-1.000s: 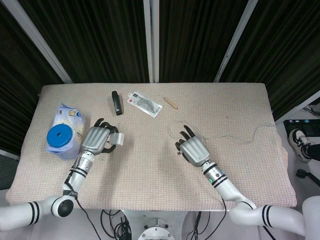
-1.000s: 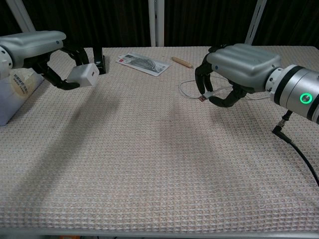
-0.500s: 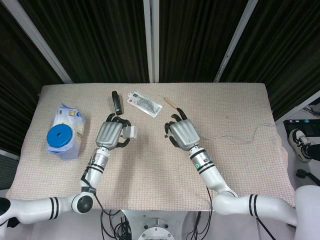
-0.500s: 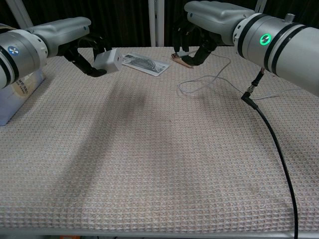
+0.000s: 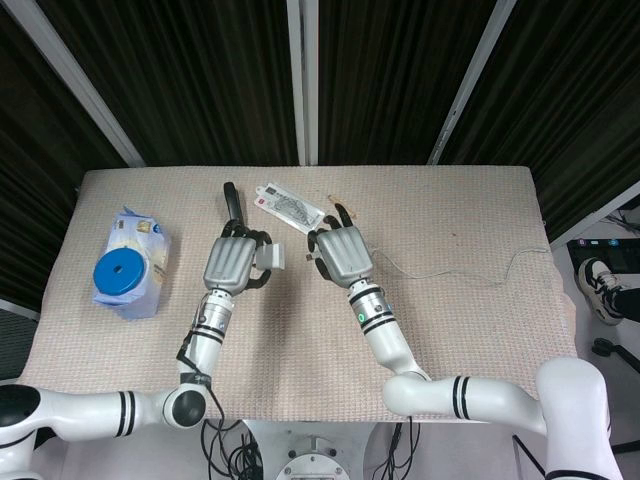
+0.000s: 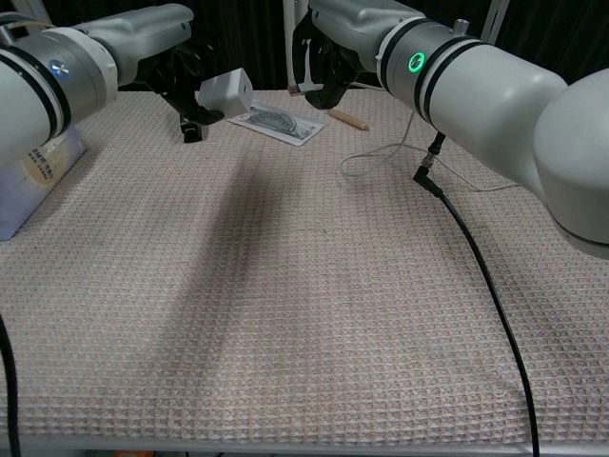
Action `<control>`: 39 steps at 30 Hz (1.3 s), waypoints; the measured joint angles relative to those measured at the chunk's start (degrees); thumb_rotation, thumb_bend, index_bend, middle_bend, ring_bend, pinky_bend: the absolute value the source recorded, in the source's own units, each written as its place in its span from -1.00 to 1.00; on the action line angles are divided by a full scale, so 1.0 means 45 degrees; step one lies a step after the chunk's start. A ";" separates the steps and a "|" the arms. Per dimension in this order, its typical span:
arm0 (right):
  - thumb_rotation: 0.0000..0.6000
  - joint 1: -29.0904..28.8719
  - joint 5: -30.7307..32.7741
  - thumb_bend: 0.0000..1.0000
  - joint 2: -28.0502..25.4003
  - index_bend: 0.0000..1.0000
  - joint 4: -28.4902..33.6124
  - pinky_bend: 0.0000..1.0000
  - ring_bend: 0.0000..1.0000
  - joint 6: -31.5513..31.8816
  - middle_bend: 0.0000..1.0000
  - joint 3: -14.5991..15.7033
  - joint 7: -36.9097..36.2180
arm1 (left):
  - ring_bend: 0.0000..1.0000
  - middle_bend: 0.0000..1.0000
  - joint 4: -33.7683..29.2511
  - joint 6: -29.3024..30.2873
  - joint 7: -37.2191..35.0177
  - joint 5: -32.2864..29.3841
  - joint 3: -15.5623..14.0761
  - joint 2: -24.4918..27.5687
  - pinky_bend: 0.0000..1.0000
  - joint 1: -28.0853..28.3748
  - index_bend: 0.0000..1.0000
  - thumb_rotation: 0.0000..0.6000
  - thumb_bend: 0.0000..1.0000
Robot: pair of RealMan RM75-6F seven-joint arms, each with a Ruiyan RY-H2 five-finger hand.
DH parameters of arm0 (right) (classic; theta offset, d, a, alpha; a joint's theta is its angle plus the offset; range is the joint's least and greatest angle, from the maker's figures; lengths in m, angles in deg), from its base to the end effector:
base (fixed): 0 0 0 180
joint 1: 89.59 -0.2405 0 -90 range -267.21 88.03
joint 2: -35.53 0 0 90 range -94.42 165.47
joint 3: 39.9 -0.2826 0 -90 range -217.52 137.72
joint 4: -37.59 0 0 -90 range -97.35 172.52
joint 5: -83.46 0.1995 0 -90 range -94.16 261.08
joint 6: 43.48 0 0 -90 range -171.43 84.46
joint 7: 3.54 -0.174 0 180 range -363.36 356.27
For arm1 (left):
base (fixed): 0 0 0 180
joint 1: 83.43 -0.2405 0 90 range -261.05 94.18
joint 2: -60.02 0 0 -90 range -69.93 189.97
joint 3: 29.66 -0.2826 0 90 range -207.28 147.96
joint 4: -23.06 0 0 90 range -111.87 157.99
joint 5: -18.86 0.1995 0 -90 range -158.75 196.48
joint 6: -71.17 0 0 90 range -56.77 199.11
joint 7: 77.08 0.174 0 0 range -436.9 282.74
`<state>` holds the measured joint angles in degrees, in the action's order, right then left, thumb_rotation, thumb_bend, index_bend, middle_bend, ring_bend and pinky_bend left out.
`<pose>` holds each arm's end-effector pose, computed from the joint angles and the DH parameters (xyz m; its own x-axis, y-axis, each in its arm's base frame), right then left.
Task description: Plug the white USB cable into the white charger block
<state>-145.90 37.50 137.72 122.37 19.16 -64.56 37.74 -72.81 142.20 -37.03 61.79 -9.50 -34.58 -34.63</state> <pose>-0.0246 -0.4209 -0.0404 0.3675 -0.1230 0.9219 -0.8876 -0.3423 0.3082 -0.0874 0.3993 -0.0010 0.3289 0.1468 0.9329 0.9347 -0.1914 -0.2994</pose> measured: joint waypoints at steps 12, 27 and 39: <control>1.00 -0.0617 0.0677 -0.35 0.0574 0.15 -0.0655 -1.00 -0.59 0.0277 0.00 -0.0307 -0.0188 | -0.53 -0.08 0.0385 0.0953 0.1156 -0.0283 0.0106 -0.0667 -0.77 0.0535 -0.06 1.00 -0.25; 1.00 -0.1229 0.1317 -0.35 0.1143 0.15 -0.1507 -1.00 -0.59 0.0350 0.00 -0.0613 -0.0392 | -0.53 -0.08 0.0989 0.1946 0.2649 -0.0441 0.0112 -0.1406 -0.77 0.1088 -0.06 1.00 -0.25; 1.00 -0.1537 0.1535 -0.35 0.1479 0.15 -0.1924 -1.00 -0.59 0.0378 0.00 -0.0829 -0.0757 | -0.53 -0.08 0.1326 0.2288 0.3266 -0.0346 0.0171 -0.1876 -0.77 0.1333 -0.06 1.00 -0.25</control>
<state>-152.82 44.41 144.38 113.71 20.86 -68.29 34.33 -66.84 152.50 -22.34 60.23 -8.73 -43.02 -28.63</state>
